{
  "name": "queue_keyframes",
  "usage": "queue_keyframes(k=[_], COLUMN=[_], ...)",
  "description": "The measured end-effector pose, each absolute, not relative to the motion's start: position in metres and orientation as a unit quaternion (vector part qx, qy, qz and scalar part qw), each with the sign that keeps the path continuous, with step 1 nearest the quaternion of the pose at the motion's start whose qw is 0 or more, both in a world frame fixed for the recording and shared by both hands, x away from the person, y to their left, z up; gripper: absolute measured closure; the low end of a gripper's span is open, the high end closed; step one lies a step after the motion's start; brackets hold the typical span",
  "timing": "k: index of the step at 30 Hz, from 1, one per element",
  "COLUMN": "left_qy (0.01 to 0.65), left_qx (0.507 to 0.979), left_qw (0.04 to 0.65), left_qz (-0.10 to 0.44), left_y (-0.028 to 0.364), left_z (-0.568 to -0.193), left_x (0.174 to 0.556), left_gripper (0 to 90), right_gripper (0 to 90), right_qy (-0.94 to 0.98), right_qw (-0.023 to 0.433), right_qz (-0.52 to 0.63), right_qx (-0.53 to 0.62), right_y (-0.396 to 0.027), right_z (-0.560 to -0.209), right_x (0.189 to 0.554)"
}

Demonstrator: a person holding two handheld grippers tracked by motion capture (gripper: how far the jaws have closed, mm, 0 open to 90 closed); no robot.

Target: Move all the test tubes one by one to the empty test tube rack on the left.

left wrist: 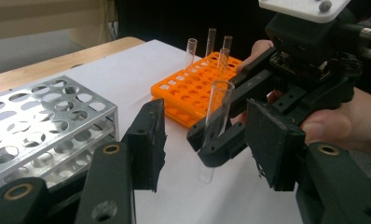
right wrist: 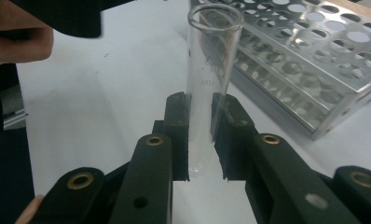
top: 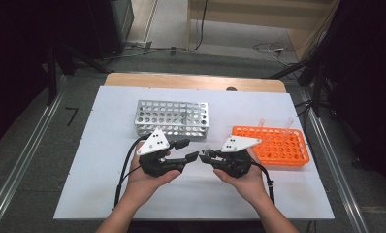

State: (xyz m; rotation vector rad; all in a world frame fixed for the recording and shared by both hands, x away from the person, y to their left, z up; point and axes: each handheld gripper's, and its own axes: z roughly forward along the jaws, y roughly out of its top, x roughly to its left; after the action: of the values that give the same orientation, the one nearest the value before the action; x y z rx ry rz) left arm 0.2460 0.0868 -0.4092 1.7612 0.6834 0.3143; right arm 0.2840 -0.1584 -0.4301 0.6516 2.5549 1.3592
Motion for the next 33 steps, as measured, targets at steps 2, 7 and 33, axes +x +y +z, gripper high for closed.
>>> queue_keyframes(k=[2,7,33], left_qy=[0.29,0.284,0.263], left_qx=[0.756,0.764,0.783], left_qw=[0.571,0.564,0.546], left_qz=[0.132,0.131,0.141], left_y=[0.084,0.076,0.066], left_z=[-0.408,-0.407,-0.411], left_x=[0.246,0.246,0.242], left_gripper=[49.3,55.2,75.7], right_gripper=[73.7,73.7,73.6], right_qy=[0.861,0.866,0.866], right_qw=[0.087,0.085,0.072], right_qz=[0.455,0.451,0.457], right_qx=[0.212,0.198,0.189], right_y=[-0.154,-0.144,-0.136], right_z=[-0.431,-0.43,-0.425], right_x=[0.282,0.275,0.268])
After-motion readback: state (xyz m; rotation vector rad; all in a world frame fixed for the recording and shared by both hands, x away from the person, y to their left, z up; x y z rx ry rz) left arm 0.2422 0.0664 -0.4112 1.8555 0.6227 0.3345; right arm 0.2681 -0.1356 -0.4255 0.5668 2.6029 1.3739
